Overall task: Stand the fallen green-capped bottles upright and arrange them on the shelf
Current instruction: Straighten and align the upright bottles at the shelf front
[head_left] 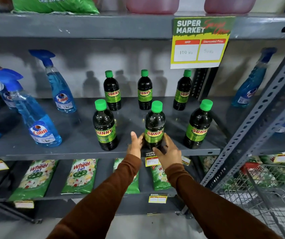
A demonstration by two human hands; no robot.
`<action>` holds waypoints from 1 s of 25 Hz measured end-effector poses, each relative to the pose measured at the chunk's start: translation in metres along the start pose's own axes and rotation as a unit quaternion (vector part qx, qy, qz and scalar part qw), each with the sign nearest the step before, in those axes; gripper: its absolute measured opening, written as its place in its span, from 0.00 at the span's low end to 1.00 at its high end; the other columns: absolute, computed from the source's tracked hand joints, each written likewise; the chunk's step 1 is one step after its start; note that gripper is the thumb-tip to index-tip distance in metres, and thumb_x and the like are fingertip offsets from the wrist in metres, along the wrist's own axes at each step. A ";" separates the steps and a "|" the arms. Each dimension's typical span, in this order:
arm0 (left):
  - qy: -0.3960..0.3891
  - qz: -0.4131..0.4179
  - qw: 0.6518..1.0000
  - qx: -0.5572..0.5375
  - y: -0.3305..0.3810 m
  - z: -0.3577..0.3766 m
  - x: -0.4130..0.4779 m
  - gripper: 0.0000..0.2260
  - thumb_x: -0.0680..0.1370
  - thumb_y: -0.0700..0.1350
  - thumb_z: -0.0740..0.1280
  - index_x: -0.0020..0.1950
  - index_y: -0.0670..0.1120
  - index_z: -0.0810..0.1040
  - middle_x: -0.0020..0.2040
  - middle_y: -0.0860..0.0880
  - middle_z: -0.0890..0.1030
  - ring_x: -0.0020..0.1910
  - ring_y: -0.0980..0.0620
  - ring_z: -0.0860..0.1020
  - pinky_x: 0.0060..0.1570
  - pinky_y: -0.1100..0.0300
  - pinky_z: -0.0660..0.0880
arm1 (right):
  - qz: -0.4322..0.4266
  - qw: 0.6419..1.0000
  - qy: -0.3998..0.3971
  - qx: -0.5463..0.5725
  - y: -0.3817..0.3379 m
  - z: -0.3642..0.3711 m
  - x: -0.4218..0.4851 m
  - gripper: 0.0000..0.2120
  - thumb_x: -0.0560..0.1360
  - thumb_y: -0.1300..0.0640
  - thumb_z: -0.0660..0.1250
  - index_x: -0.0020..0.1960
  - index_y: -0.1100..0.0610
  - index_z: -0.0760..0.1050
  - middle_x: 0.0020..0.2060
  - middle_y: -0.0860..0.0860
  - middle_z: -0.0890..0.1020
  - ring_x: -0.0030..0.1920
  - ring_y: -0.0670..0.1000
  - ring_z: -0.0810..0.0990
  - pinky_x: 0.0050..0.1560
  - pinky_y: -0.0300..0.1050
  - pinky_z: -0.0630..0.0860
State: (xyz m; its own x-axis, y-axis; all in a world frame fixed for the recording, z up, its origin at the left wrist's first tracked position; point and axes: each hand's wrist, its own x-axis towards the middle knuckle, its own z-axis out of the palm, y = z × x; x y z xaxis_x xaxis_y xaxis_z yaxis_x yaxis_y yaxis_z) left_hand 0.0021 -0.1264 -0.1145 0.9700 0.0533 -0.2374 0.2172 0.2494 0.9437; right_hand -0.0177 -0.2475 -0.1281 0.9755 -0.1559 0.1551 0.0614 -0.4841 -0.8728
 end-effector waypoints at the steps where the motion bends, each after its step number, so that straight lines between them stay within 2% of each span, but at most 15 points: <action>1: 0.053 0.046 0.997 0.011 -0.007 0.000 -0.004 0.35 0.71 0.68 0.46 0.58 0.43 0.74 0.63 0.38 0.74 0.63 0.43 0.72 0.68 0.46 0.64 | -0.020 0.999 0.036 -0.025 0.001 -0.005 -0.004 0.31 0.69 0.52 0.71 0.68 0.60 0.64 0.63 0.60 0.74 0.63 0.59 0.72 0.65 0.54 0.70; 2: 0.112 0.102 0.988 0.027 -0.015 0.003 -0.011 0.30 0.68 0.68 0.49 0.47 0.47 0.77 0.53 0.39 0.79 0.54 0.44 0.76 0.61 0.46 0.71 | -0.033 0.995 0.087 -0.048 0.003 -0.011 -0.009 0.32 0.69 0.44 0.69 0.65 0.63 0.66 0.61 0.62 0.73 0.63 0.60 0.71 0.64 0.54 0.69; 3: 0.155 0.144 0.976 0.052 -0.024 0.006 -0.019 0.25 0.68 0.67 0.49 0.39 0.50 0.75 0.43 0.42 0.79 0.46 0.44 0.77 0.53 0.46 0.74 | -0.029 0.987 0.145 -0.062 0.007 -0.019 -0.014 0.36 0.69 0.36 0.63 0.61 0.64 0.68 0.58 0.63 0.73 0.61 0.61 0.70 0.63 0.55 0.68; 4: 0.161 0.173 0.969 0.078 -0.032 0.012 -0.030 0.22 0.69 0.66 0.49 0.35 0.51 0.72 0.37 0.44 0.77 0.40 0.45 0.77 0.47 0.47 0.75 | -0.010 0.978 0.199 -0.061 0.011 -0.026 -0.017 0.40 0.67 0.29 0.56 0.59 0.65 0.68 0.56 0.64 0.73 0.60 0.62 0.69 0.62 0.56 0.65; 6: 0.089 0.208 0.968 0.107 -0.041 0.031 -0.049 0.22 0.70 0.64 0.48 0.34 0.50 0.71 0.33 0.47 0.76 0.36 0.48 0.76 0.41 0.52 0.75 | 0.058 0.962 0.268 -0.001 0.021 -0.042 -0.015 0.46 0.65 0.25 0.48 0.59 0.65 0.67 0.57 0.65 0.71 0.62 0.61 0.66 0.64 0.54 0.59; 8: 0.007 0.212 0.968 0.131 -0.041 0.058 -0.052 0.23 0.70 0.66 0.48 0.38 0.51 0.74 0.39 0.48 0.79 0.42 0.50 0.77 0.47 0.54 0.75 | 0.086 0.948 0.284 0.114 0.027 -0.061 -0.006 0.46 0.67 0.26 0.49 0.67 0.63 0.61 0.65 0.64 0.65 0.66 0.58 0.63 0.67 0.51 0.56; 10: -0.053 0.174 0.970 0.160 -0.028 0.082 -0.041 0.35 0.64 0.76 0.48 0.52 0.51 0.75 0.55 0.46 0.78 0.57 0.49 0.75 0.62 0.53 0.69 | 0.086 0.939 0.256 0.214 0.023 -0.076 0.004 0.35 0.75 0.37 0.53 0.72 0.60 0.53 0.72 0.60 0.58 0.71 0.55 0.59 0.69 0.46 0.56; 11: -0.084 0.150 0.972 0.158 -0.021 0.098 -0.037 0.45 0.58 0.80 0.47 0.61 0.50 0.72 0.64 0.46 0.72 0.65 0.49 0.69 0.68 0.52 0.62 | 0.087 0.936 0.234 0.249 0.025 -0.084 0.008 0.29 0.78 0.43 0.52 0.73 0.57 0.51 0.74 0.57 0.55 0.73 0.53 0.56 0.69 0.43 0.55; 12: -0.101 0.106 0.979 0.140 -0.015 0.118 -0.035 0.54 0.52 0.82 0.47 0.67 0.49 0.66 0.70 0.47 0.66 0.70 0.49 0.62 0.72 0.51 0.55 | 0.091 0.934 0.210 0.275 0.026 -0.097 0.011 0.26 0.79 0.46 0.50 0.73 0.56 0.51 0.74 0.54 0.55 0.73 0.52 0.55 0.69 0.41 0.54; 13: -0.112 0.060 0.985 0.115 -0.007 0.124 -0.032 0.59 0.48 0.83 0.48 0.70 0.48 0.61 0.72 0.48 0.60 0.72 0.50 0.57 0.73 0.53 0.51 | 0.097 0.930 0.183 0.303 0.025 -0.096 0.014 0.28 0.78 0.43 0.49 0.73 0.54 0.52 0.74 0.53 0.56 0.73 0.51 0.56 0.70 0.41 0.54; 14: -0.130 0.022 0.987 0.091 -0.001 0.131 -0.032 0.60 0.49 0.83 0.47 0.72 0.47 0.57 0.73 0.49 0.58 0.72 0.52 0.56 0.71 0.57 0.52 | 0.105 0.926 0.159 0.325 0.026 -0.096 0.017 0.31 0.74 0.38 0.49 0.73 0.53 0.54 0.74 0.52 0.58 0.73 0.52 0.58 0.72 0.45 0.55; 16: -0.159 -0.025 0.985 0.064 0.006 0.142 -0.035 0.48 0.64 0.76 0.40 0.73 0.45 0.52 0.73 0.50 0.56 0.71 0.53 0.57 0.64 0.62 0.59 | 0.122 0.926 0.124 0.336 0.027 -0.095 0.019 0.40 0.67 0.28 0.52 0.71 0.50 0.60 0.72 0.53 0.64 0.71 0.52 0.63 0.72 0.52 0.60; 17: -0.163 -0.031 0.985 0.057 0.005 0.145 -0.034 0.44 0.67 0.73 0.36 0.73 0.45 0.51 0.73 0.50 0.56 0.71 0.53 0.57 0.63 0.62 0.60 | 0.126 0.926 0.112 0.337 0.030 -0.094 0.020 0.43 0.63 0.24 0.53 0.70 0.49 0.62 0.71 0.53 0.66 0.70 0.52 0.65 0.72 0.54 0.61; 21: -0.138 -0.033 0.989 0.052 -0.003 0.144 -0.022 0.30 0.76 0.59 0.30 0.73 0.46 0.50 0.75 0.45 0.53 0.74 0.48 0.53 0.72 0.53 0.50 | 0.140 0.919 0.098 0.355 0.034 -0.091 0.023 0.51 0.54 0.19 0.55 0.69 0.48 0.64 0.69 0.53 0.69 0.68 0.51 0.68 0.72 0.55 0.61; 25: -0.141 -0.038 0.987 0.060 -0.007 0.143 -0.019 0.29 0.77 0.57 0.31 0.73 0.46 0.50 0.76 0.44 0.52 0.74 0.47 0.50 0.74 0.51 0.48 | 0.138 0.929 0.084 0.332 0.034 -0.094 0.021 0.48 0.56 0.20 0.53 0.69 0.46 0.64 0.70 0.53 0.69 0.68 0.52 0.67 0.72 0.56 0.61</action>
State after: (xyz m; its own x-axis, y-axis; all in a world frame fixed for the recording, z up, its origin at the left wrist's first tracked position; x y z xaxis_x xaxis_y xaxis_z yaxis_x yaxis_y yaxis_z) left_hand -0.0019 -0.2673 -0.0836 0.9386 -0.2372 -0.2504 0.2853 0.1256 0.9502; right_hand -0.0145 -0.3483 -0.1114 0.9301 -0.3549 -0.0948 -0.0144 0.2227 -0.9748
